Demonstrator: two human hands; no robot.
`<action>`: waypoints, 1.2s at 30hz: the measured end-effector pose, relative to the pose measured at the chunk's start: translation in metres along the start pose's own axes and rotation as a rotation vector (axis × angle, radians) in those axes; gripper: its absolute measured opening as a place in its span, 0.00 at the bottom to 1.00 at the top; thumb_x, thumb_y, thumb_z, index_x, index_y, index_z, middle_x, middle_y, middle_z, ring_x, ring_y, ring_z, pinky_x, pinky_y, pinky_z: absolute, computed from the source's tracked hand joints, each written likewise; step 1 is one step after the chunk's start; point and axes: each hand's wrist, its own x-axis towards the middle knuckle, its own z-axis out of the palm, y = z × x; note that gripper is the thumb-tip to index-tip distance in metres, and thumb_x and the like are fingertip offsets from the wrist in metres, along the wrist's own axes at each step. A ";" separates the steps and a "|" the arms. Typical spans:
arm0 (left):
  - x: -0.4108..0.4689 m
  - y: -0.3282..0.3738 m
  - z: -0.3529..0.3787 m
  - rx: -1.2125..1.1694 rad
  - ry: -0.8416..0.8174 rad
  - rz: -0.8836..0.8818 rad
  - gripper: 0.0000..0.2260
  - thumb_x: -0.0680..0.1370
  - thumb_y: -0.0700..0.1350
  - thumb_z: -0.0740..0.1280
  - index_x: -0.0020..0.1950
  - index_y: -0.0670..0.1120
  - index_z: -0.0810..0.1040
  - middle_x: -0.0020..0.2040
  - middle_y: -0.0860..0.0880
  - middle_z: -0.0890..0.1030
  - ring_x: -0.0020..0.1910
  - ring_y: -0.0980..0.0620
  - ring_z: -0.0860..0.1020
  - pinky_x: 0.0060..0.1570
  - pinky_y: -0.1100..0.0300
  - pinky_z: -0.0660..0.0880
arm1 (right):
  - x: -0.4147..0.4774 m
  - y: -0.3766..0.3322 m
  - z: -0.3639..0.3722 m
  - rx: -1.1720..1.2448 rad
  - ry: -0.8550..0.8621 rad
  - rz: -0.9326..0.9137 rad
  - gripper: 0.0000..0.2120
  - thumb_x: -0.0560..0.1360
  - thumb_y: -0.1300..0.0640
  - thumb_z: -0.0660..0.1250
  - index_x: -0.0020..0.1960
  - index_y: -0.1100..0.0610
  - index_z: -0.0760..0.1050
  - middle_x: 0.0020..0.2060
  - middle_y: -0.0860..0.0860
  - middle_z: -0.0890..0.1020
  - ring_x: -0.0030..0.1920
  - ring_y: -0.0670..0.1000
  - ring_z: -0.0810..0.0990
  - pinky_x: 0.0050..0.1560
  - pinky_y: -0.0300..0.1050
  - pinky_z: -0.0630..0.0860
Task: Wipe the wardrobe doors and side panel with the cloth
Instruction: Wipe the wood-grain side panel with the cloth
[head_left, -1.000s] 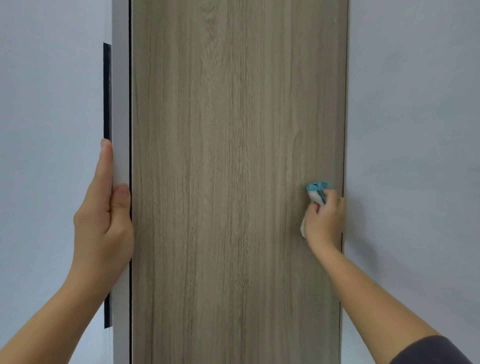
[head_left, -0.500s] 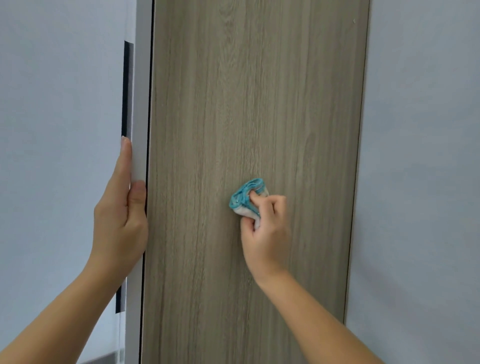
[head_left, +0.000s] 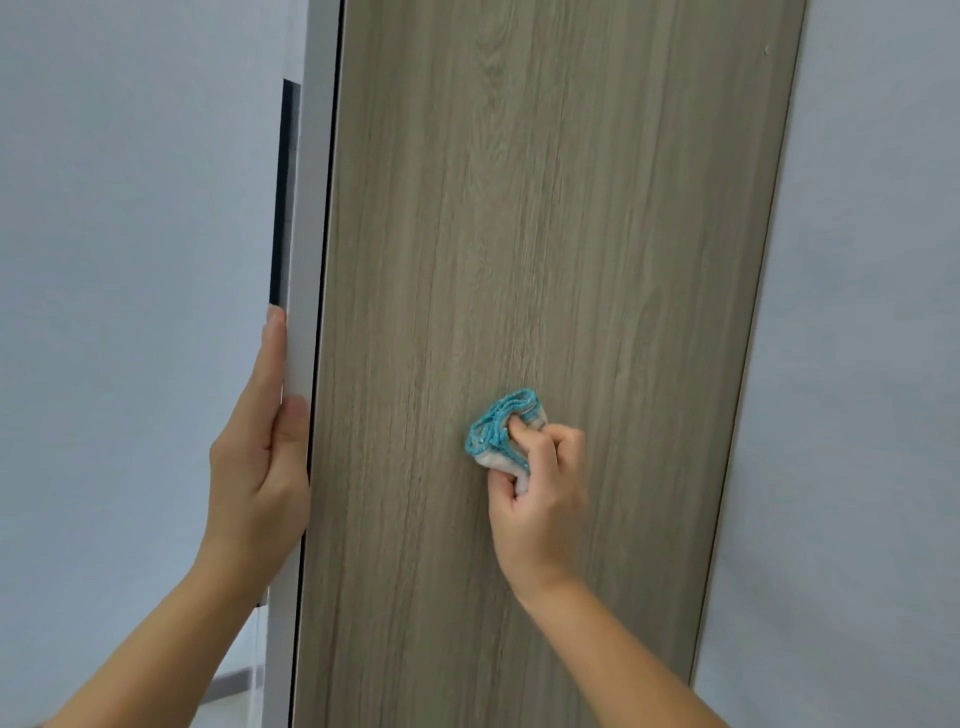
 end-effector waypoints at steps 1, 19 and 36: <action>-0.001 0.001 0.000 0.003 -0.003 -0.010 0.24 0.83 0.33 0.52 0.78 0.47 0.56 0.60 0.78 0.69 0.55 0.77 0.69 0.61 0.78 0.63 | -0.001 -0.002 0.000 -0.008 0.006 0.003 0.16 0.71 0.58 0.62 0.59 0.52 0.71 0.49 0.47 0.69 0.46 0.49 0.75 0.40 0.39 0.74; 0.006 -0.016 -0.004 -0.298 -0.055 0.025 0.24 0.81 0.31 0.52 0.76 0.46 0.56 0.78 0.51 0.58 0.77 0.54 0.55 0.76 0.54 0.53 | -0.048 -0.090 0.031 0.004 0.071 -0.002 0.15 0.72 0.60 0.66 0.58 0.52 0.72 0.50 0.48 0.70 0.47 0.48 0.75 0.45 0.35 0.73; -0.017 -0.032 -0.008 -0.161 -0.105 0.098 0.24 0.82 0.33 0.51 0.78 0.40 0.51 0.79 0.45 0.53 0.78 0.53 0.50 0.77 0.51 0.49 | -0.064 -0.031 0.018 -0.050 0.000 -0.276 0.12 0.76 0.52 0.67 0.59 0.51 0.72 0.50 0.50 0.69 0.45 0.51 0.75 0.39 0.46 0.75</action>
